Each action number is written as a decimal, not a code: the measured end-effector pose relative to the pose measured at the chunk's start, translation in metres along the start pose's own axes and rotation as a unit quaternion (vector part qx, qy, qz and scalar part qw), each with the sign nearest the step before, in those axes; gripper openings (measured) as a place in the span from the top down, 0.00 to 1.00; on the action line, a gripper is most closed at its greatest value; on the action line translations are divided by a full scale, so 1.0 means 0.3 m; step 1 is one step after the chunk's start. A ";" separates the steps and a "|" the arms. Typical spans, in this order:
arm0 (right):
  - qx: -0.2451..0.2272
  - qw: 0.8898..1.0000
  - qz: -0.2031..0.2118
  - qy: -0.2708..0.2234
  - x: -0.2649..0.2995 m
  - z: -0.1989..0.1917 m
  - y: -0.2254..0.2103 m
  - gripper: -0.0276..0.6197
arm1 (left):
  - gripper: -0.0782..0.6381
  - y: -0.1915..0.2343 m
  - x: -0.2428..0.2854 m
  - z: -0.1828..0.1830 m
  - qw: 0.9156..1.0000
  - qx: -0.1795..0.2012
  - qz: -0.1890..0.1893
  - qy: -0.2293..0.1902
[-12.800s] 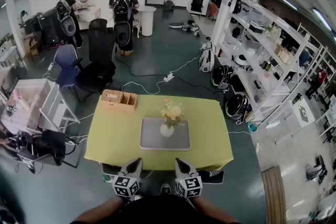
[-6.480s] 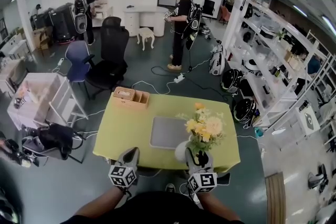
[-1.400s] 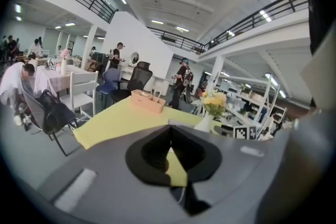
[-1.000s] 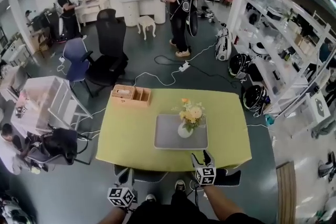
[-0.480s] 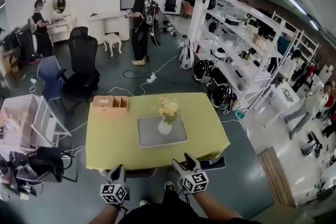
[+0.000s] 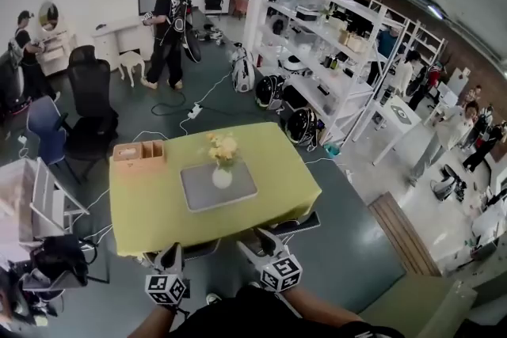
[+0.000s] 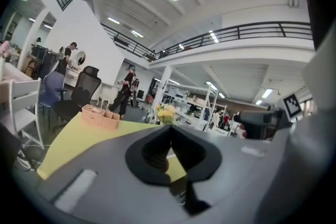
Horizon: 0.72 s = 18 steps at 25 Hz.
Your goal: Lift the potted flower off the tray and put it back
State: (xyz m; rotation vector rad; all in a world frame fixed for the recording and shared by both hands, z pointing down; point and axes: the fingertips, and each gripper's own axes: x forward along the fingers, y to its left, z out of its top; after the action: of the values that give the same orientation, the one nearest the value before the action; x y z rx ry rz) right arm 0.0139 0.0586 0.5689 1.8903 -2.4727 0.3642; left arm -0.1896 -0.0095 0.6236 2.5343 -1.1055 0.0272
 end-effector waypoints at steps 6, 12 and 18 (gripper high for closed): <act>0.004 1.000 0.010 -0.020 -0.021 0.036 0.028 0.69 | 0.88 -0.048 0.019 0.039 1.000 0.021 -0.013 -0.010; 0.008 0.999 0.000 -0.047 -0.066 0.088 -0.013 0.95 | 0.88 -0.112 0.041 0.044 0.999 0.030 -0.022 -0.009; -0.001 0.999 0.000 -0.047 -0.079 0.075 -0.022 0.95 | 0.88 -0.154 0.040 0.031 0.999 0.039 -0.034 -0.004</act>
State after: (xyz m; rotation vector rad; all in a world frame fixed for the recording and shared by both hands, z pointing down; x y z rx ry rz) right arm 0.0298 0.0753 0.5446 1.9520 -2.5303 0.2792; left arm -0.1498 0.0075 0.6017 2.6417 -1.0388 0.0420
